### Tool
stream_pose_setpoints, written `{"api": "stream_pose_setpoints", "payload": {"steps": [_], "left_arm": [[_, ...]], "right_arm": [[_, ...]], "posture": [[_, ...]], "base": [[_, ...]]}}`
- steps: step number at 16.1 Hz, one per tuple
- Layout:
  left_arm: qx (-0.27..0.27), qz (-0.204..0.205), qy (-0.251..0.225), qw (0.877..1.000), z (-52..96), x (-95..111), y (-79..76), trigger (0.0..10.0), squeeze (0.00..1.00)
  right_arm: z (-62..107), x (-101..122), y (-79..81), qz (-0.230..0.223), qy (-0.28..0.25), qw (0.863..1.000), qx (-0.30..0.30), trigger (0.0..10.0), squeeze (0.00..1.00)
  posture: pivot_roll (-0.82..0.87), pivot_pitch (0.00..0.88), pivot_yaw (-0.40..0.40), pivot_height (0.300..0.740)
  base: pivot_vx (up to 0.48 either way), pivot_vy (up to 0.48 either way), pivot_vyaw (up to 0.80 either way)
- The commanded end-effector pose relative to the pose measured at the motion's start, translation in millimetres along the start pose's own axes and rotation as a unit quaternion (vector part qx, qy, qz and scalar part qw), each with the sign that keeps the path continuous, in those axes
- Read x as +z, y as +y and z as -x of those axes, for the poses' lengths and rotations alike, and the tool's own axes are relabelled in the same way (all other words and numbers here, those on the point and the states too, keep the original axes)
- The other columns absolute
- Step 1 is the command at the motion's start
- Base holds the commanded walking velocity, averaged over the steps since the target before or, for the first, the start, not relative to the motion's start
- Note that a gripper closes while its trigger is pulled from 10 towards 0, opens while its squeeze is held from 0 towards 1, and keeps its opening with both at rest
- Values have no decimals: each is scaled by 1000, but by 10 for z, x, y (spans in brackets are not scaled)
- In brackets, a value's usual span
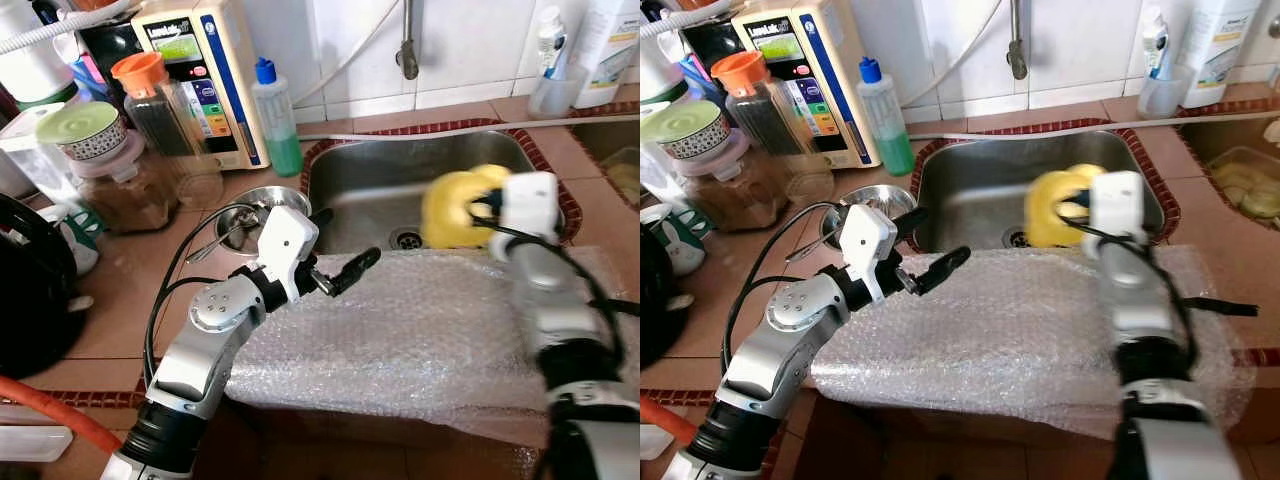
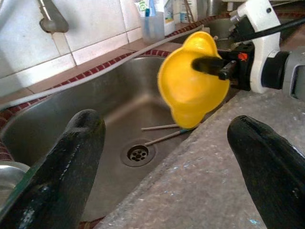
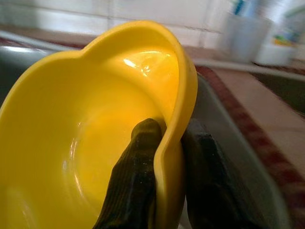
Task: Kitchen organization
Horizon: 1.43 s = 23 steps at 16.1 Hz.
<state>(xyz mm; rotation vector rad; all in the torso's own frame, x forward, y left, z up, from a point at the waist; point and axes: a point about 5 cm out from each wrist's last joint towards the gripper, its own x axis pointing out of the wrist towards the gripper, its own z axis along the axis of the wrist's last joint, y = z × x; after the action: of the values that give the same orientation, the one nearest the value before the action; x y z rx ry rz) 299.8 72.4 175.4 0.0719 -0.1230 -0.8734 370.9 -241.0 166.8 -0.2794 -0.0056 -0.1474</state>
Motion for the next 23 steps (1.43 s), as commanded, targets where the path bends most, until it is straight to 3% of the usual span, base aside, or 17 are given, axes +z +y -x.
{"api": "stream_pose_setpoints", "payload": {"steps": [1, 2, 3, 4, 6, 9, 10, 15, 19, 22, 23], "left_arm": [[3, -10, 8, 1000, 25, 0, 11, 10000, 1000], [-2, -15, 15, 1000, 18, -11, -1, 10000, 1000], [-8, -20, 22, 1000, 14, -24, -11, 10000, 1000], [-12, -27, 35, 999, 10, -53, -18, 10000, 1000], [-22, -41, 61, 997, 9, -130, -39, 10000, 1000], [-19, -42, 61, 997, -5, -121, -25, 10000, 1000], [-18, -42, 62, 997, -4, -119, -22, 10000, 1000], [-17, -45, 62, 997, -14, -110, -17, 10000, 1000], [-18, -45, 63, 997, -15, -112, -17, 10000, 1000], [-16, -45, 61, 997, -20, -99, -6, 10000, 1000], [-16, -45, 60, 997, -30, -95, -12, 10000, 1000]], "right_arm": [[-4, -25, 20, 5, 0, 1000, 6, 2667, 0], [4, -98, -31, 14, 15, 1000, 4, 4196, 0], [11, -149, -71, 21, 23, 1000, 1, 6667, 0], [23, -207, -92, 26, 35, 999, 1, 10000, 0], [37, -270, -67, 32, 46, 998, 15, 10000, 0], [47, -312, 2, 38, 51, 998, 31, 10000, 0], [48, -318, 5, 39, 51, 998, 29, 10000, 1000], [50, -366, 13, 39, 69, 996, 36, 10000, 1000], [44, -413, 31, -1, 102, 993, 52, 10000, 1000], [11, -401, 43, -92, 130, 986, 52, 10000, 1000], [-3, -417, 62, -229, 160, 960, 34, 10000, 1000]], "posture": [[-268, 90, 200, 740], [-269, 89, 202, 740], [-269, 88, 205, 740], [-271, 89, 207, 740], [-271, 89, 207, 740], [-271, 90, 211, 740], [-271, 90, 212, 740], [-276, 91, 215, 740], [-275, 88, 218, 740], [-275, 87, 218, 740], [-275, 87, 219, 740]], "base": [[0, 0, 0], [0, 0, 0], [0, 0, 0], [0, 0, 0], [0, 0, 0], [0, 0, 0], [0, 0, 0], [0, 0, 0], [0, 0, 0], [0, 0, 0], [0, 0, 0]]}}
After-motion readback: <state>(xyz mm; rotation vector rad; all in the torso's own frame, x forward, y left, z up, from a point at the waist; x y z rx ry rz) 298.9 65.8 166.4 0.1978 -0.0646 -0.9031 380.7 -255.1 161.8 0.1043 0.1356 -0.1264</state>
